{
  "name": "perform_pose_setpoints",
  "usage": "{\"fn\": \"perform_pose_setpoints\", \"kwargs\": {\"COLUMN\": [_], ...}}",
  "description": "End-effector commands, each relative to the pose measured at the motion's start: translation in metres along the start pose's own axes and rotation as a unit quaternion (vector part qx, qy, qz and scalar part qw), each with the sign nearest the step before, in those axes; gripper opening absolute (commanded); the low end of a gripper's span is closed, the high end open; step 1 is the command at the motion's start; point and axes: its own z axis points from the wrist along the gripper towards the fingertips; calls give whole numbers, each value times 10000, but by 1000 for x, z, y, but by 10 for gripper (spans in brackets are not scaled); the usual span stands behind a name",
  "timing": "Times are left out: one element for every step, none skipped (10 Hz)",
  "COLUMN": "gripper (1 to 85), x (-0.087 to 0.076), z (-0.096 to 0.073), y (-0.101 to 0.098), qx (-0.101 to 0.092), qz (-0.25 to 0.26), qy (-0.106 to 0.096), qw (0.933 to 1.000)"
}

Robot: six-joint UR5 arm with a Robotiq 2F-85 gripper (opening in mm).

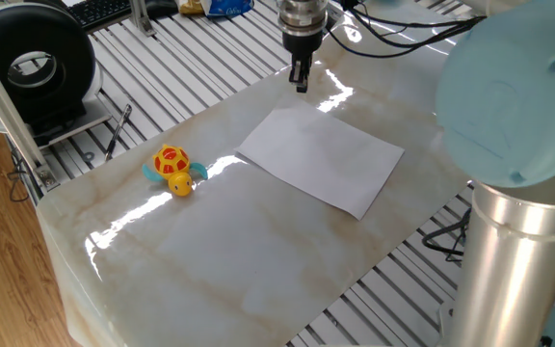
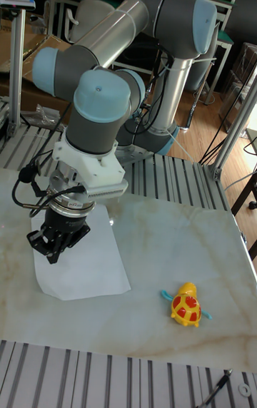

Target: Flip over and spread out the paper that is laid flat on the table

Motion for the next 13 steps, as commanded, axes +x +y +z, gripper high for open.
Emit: {"fn": "perform_pose_setpoints", "kwargs": {"gripper": [627, 707, 850, 850, 693, 23, 20, 20, 510, 850, 850, 850, 693], "x": [-16, -21, -21, -20, -21, -10, -16, -15, -14, -21, -14, -11, -17], "z": [12, 20, 24, 23, 23, 22, 22, 22, 23, 14, 8, 7, 9], "y": [2, -5, -16, -13, -19, -28, -30, -29, -20, 12, 13, 14, 11], "qx": [-222, -131, 46, 26, 138, 326, 351, 331, 157, -404, -342, -364, -315], "qz": [81, -71, -363, -370, -211, 425, 375, 438, 496, 553, 560, 544, 516], "qy": [-160, -155, -104, -90, -104, 89, -20, 10, 25, -162, -60, -38, -117], "qw": [9996, 9998, 9993, 9993, 9996, 9985, 9987, 9985, 9986, 9975, 9978, 9978, 9981]}}
